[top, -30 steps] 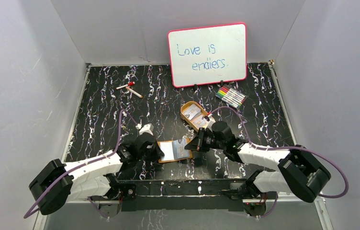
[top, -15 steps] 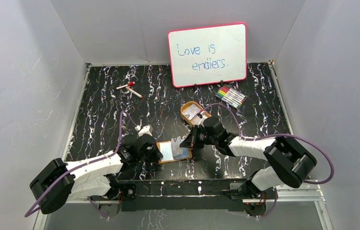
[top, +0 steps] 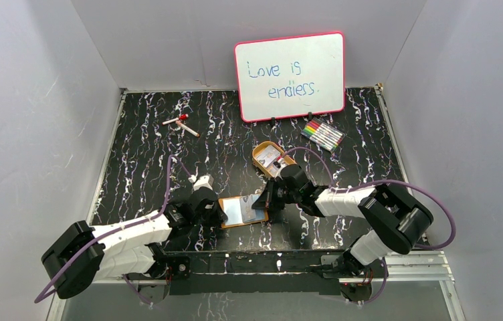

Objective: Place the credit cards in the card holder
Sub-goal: Insert the credit card into the card holder.

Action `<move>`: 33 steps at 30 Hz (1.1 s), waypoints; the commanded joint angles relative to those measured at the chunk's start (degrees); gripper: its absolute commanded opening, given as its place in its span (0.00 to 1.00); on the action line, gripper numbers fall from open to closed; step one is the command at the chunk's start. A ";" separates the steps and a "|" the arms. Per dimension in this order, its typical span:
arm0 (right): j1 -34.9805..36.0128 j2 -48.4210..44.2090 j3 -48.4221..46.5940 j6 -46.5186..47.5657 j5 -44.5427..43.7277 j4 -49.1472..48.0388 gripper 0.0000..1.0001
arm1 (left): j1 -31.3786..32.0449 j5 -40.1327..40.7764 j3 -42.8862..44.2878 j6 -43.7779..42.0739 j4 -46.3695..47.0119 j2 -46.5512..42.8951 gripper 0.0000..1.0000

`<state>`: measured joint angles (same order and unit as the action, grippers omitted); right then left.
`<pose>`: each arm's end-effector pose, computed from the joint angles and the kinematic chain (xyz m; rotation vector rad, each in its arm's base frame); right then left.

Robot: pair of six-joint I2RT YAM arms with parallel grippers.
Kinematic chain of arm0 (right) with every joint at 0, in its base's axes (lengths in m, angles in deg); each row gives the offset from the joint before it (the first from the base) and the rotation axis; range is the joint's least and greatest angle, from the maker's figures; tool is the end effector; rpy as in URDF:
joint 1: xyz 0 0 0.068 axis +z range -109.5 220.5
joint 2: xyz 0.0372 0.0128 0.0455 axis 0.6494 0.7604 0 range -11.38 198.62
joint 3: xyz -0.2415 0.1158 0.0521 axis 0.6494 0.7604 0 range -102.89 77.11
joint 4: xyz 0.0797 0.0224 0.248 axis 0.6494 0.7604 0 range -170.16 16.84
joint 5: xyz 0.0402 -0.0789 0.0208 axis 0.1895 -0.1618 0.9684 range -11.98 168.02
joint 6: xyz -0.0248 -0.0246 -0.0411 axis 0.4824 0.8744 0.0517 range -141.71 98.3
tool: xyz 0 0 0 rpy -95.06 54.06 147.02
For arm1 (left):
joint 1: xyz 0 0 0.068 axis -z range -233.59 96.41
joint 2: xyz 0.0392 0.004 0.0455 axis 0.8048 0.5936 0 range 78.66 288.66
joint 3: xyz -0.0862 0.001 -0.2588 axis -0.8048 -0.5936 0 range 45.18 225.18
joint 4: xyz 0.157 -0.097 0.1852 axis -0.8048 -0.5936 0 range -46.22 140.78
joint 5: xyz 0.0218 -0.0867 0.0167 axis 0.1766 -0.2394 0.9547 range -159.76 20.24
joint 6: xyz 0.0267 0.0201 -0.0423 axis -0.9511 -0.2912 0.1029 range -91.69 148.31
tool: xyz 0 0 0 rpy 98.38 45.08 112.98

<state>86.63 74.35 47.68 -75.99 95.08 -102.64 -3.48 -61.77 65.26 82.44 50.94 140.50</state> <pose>0.1836 0.2062 0.1461 -0.0215 2.4498 1.2361 0.1321 -0.1502 0.1553 -0.1604 2.4098 -0.7525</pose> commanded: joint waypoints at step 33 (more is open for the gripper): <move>4.61 7.95 -3.48 -3.53 -1.74 -7.95 0.00 | 0.06 1.02 -1.35 0.58 -0.46 -1.01 0.00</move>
<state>90.13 81.08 45.80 -79.18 94.14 -108.87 -3.48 -61.79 64.71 82.96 51.60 140.15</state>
